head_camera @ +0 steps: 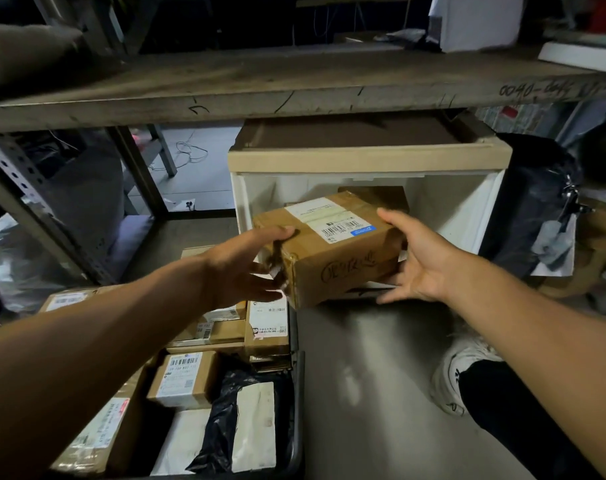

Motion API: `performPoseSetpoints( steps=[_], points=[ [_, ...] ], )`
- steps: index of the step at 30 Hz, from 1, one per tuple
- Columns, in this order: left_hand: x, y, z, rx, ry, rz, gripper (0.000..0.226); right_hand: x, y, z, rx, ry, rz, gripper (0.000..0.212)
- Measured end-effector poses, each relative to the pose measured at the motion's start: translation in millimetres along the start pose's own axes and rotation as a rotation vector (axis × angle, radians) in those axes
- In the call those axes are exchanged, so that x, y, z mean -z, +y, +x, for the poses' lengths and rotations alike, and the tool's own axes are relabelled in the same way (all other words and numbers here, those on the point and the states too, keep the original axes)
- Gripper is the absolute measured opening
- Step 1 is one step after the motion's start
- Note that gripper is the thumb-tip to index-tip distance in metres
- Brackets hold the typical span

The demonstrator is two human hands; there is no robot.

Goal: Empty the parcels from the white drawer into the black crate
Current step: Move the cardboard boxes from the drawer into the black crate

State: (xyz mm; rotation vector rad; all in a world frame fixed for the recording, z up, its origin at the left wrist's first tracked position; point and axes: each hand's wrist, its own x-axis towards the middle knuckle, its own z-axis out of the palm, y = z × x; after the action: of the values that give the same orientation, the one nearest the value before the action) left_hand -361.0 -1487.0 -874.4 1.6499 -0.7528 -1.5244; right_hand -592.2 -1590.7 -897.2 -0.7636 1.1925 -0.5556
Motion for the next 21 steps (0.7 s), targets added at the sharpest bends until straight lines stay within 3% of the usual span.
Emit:
performPoseSetpoints(
  steps=[3, 9, 14, 18, 21],
  points=[
    [4.5, 5.3, 2.3, -0.041, 0.063, 0.005, 0.04, 3.2, -2.1, 1.2, 0.008, 0.004, -0.009, 0.056],
    [-0.4, 3.9, 6.8, -0.079, 0.138, -0.025, 0.03, -1.3, -2.0, 0.7, -0.002, -0.038, 0.038, 0.048],
    [-5.7, 4.5, 3.9, -0.026, 0.073, -0.036, 0.048, 1.3, -1.0, -1.8, -0.017, -0.076, 0.037, 0.046],
    [-0.1, 8.9, 3.1, -0.078, 0.093, -0.067, 0.041, 2.0, -2.5, -5.5, -0.005, -0.139, -0.04, 0.04],
    [3.2, 11.9, 3.6, -0.094, 0.083, -0.033, 0.036, 3.1, -4.5, -5.3, 0.017, -0.09, 0.004, 0.047]
  ],
)
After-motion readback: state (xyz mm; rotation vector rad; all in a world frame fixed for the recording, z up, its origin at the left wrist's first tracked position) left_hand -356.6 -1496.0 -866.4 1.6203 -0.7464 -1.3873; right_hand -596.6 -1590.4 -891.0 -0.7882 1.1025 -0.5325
